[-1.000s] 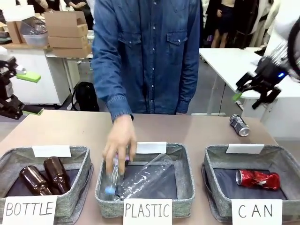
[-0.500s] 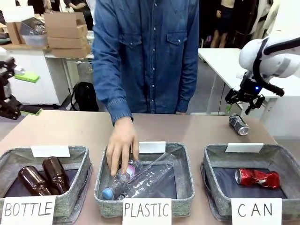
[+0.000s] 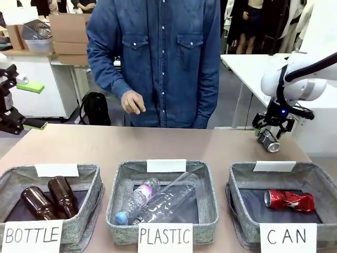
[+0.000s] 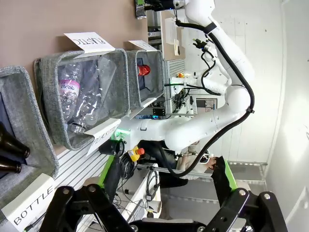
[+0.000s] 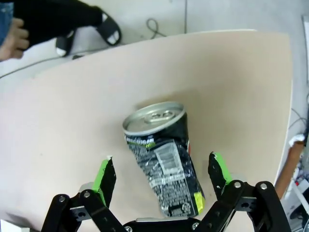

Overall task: Sort the can waste into the basket.
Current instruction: Pick up the can waste from the table and place it in the right Fabric basket.

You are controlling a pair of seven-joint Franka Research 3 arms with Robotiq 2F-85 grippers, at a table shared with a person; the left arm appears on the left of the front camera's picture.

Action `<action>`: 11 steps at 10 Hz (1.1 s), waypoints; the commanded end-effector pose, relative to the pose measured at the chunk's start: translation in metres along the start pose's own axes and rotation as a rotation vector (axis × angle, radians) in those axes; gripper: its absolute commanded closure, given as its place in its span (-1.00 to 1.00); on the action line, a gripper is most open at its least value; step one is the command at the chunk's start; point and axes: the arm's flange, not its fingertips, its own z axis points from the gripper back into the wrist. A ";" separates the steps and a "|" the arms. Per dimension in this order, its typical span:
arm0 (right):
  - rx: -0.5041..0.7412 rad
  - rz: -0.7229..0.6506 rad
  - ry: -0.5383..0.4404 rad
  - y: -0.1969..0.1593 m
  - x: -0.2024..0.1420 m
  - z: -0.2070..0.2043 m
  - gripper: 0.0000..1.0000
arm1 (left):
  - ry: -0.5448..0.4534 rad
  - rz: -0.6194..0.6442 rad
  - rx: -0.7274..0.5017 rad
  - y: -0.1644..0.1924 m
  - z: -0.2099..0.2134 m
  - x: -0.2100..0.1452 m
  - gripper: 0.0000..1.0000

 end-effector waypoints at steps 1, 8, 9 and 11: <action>-0.038 -0.074 -0.051 0.008 0.005 -0.011 -1.00 | 0.000 -0.011 -0.017 -0.001 0.000 -0.001 -1.00; -0.088 -0.129 -0.076 0.005 -0.004 -0.016 0.20 | 0.000 -0.011 -0.017 -0.001 0.000 -0.001 -1.00; -0.092 -0.122 -0.058 0.004 -0.004 -0.016 1.00 | 0.000 -0.011 -0.017 -0.001 0.000 -0.001 -1.00; -0.106 -0.109 -0.049 0.003 -0.004 -0.012 1.00 | 0.000 -0.011 -0.017 -0.001 0.000 -0.001 -1.00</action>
